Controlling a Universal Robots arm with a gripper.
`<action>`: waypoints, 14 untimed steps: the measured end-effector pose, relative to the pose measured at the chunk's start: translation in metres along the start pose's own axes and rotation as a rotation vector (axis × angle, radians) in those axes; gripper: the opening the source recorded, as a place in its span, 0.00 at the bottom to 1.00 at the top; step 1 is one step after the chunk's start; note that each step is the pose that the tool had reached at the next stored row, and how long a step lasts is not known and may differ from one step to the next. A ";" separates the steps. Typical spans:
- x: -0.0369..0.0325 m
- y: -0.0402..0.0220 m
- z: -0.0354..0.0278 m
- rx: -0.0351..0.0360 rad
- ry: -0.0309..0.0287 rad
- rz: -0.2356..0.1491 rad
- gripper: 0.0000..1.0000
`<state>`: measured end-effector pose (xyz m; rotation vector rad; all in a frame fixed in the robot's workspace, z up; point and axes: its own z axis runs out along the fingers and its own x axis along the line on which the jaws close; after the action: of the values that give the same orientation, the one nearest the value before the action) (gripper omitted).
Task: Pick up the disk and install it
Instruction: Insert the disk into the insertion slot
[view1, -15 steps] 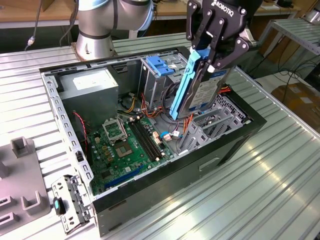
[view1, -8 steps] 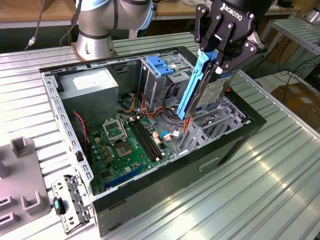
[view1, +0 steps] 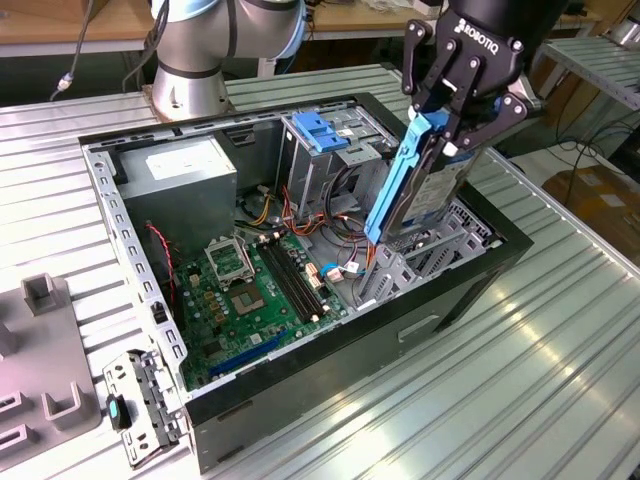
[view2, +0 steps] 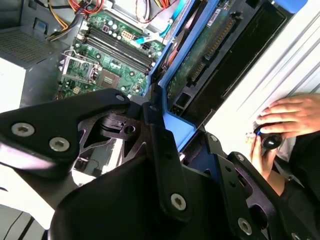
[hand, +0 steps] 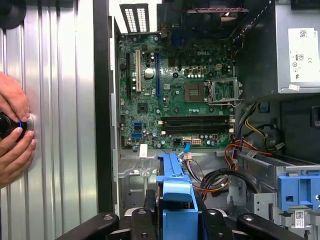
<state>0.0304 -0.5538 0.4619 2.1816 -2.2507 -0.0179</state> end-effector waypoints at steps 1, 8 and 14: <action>0.0009 -0.0012 0.0005 0.0000 0.0000 0.000 0.37; 0.0032 -0.0228 0.0028 -0.0004 0.0046 0.000 0.37; 0.0051 -0.0374 0.0069 -0.0010 0.0072 0.000 0.37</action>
<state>0.0675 -0.5601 0.4545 2.1773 -2.2468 -0.0111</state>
